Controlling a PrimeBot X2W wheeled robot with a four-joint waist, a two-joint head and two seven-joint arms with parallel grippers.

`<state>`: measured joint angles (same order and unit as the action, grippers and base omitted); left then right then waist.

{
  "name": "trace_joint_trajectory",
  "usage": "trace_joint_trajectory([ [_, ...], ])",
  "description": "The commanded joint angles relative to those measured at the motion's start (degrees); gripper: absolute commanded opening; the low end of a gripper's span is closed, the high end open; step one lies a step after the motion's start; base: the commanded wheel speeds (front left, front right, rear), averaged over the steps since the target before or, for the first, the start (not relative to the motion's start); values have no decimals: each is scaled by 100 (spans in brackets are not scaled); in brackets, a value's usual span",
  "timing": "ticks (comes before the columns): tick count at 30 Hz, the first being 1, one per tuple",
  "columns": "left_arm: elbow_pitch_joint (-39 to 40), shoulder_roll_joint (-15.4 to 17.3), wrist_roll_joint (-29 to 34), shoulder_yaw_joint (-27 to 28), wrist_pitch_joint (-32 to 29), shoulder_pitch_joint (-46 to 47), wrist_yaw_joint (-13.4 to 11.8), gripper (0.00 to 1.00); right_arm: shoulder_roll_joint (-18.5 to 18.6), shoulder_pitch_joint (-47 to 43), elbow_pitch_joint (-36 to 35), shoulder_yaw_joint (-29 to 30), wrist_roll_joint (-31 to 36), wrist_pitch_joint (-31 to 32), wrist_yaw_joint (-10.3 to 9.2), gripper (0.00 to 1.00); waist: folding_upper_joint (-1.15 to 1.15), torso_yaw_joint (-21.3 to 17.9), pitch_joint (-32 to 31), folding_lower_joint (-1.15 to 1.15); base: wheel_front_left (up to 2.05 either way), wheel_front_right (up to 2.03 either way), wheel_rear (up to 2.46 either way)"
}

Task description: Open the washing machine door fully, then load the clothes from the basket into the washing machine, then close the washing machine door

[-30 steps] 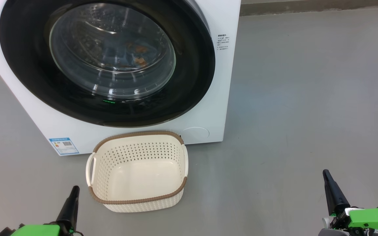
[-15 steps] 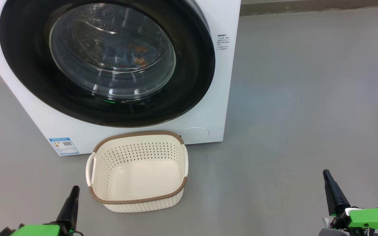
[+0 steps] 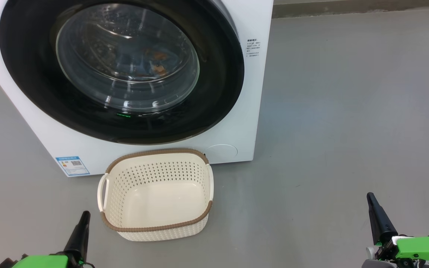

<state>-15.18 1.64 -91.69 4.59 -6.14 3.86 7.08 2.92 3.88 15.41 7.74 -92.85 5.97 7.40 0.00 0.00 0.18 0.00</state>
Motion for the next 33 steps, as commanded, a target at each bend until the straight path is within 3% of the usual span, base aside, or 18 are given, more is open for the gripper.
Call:
trace_joint_trajectory([
  [1,113,124,-42,200,-40,234,41,0,11,229,-139,-137,57,40,9,0,0,0,0,0,0,0,0],
  [33,113,124,-45,197,-38,233,41,0,5,230,-139,-128,64,47,9,0,0,0,0,0,0,0,0],
])
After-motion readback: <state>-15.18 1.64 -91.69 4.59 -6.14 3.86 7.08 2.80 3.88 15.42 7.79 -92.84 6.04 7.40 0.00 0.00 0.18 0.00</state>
